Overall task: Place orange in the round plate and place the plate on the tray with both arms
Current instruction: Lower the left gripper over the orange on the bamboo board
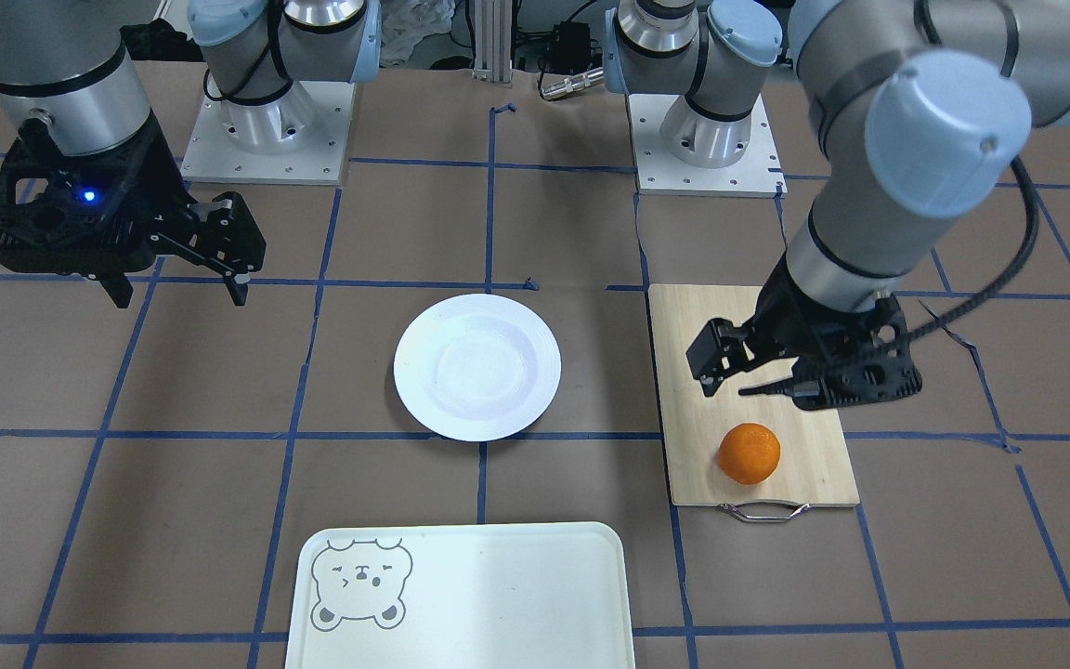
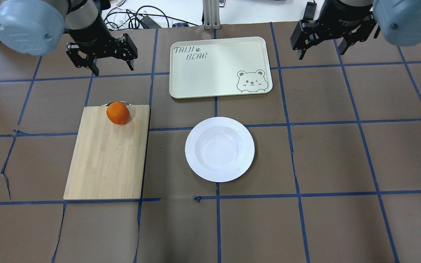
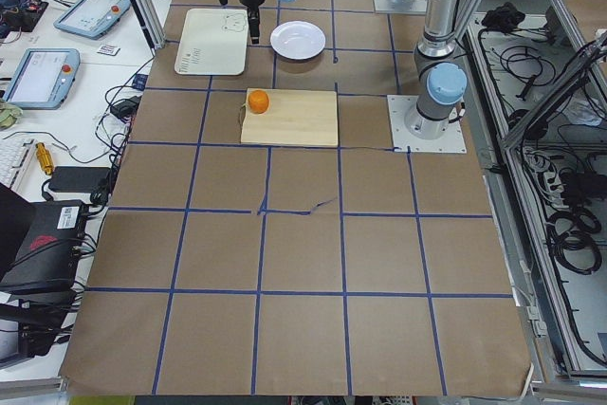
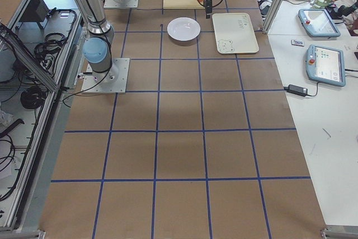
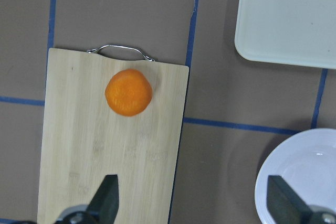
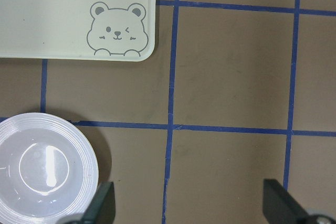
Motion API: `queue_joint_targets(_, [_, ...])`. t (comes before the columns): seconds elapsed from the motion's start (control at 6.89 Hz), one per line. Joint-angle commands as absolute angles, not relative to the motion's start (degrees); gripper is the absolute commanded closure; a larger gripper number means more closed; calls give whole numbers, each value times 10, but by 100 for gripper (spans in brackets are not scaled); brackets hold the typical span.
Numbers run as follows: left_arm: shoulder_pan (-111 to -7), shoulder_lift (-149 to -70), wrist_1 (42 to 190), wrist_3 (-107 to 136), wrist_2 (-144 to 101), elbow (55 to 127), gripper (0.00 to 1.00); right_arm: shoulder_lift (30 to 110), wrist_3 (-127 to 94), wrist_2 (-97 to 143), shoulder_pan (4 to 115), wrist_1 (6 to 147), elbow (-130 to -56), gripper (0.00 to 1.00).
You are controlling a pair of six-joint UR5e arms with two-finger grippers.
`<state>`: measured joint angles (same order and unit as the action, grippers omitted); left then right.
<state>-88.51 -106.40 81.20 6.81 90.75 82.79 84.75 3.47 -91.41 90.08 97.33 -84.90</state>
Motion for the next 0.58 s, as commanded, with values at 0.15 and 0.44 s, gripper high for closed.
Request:
queue_joint_targets(0.15, [-846, -1172, 759, 36, 908, 838, 0, 847, 34, -914, 900, 973, -849, 0])
queue_joint_targets(0.44, [-840, -1201, 788, 26, 925, 839, 0, 847, 34, -914, 900, 973, -849, 0])
